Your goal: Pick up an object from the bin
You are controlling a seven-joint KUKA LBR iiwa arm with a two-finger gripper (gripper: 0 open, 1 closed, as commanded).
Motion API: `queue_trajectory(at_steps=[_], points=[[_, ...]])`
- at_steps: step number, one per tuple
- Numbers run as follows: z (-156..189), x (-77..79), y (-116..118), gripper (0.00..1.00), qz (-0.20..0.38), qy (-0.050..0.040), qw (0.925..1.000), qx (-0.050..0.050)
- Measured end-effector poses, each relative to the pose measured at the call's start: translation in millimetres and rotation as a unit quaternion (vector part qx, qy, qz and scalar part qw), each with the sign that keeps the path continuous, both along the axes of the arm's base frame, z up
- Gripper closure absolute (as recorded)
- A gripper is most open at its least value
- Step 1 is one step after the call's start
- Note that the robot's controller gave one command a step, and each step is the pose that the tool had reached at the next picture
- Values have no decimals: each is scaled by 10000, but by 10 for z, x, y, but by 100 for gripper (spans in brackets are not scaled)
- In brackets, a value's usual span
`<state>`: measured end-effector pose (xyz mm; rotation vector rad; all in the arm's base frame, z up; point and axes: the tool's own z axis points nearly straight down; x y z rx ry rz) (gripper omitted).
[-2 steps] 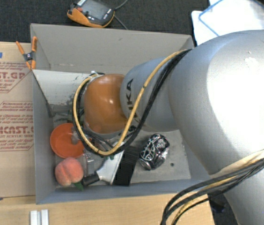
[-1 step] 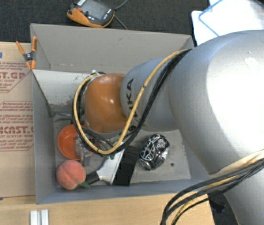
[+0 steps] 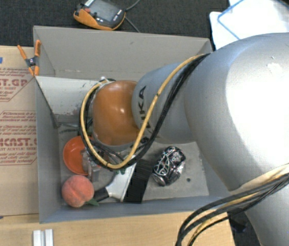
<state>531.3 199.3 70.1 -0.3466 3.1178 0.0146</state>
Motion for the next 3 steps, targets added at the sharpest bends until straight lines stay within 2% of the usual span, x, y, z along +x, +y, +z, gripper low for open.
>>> queue_trajectory(at_steps=[1, 2, 3], points=[[142, -22, -6, 100, 3, 34, 10000, -14], [351, -12, 1, 100, 4, 15, 10000, -6], [411, -10, 3, 100, 3, 9, 10000, -1]])
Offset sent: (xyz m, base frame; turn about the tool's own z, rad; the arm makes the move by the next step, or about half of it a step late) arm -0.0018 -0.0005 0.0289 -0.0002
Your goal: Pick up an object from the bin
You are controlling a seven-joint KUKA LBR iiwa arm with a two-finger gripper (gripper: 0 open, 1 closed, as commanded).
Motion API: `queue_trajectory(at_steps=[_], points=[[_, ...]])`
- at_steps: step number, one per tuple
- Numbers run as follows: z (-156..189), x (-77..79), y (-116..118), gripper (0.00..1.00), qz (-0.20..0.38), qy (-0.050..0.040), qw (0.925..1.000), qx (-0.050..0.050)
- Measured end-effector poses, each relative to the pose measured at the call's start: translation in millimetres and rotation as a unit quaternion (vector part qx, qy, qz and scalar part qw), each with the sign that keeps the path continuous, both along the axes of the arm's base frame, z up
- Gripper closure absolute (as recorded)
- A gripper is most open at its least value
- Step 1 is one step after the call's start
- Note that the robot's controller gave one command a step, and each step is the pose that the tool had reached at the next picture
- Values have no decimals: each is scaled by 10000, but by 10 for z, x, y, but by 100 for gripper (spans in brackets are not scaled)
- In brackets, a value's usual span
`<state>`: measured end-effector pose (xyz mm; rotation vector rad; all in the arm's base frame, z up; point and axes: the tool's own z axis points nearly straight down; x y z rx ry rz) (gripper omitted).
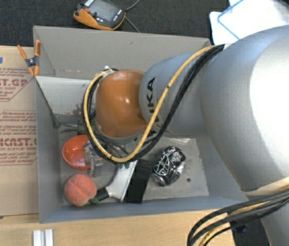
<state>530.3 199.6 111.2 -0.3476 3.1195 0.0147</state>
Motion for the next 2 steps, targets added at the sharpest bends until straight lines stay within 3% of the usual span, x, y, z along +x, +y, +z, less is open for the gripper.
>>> queue_trajectory(at_steps=[2], points=[[370, -11, -1, 100, -2, 19, 10000, -7]])
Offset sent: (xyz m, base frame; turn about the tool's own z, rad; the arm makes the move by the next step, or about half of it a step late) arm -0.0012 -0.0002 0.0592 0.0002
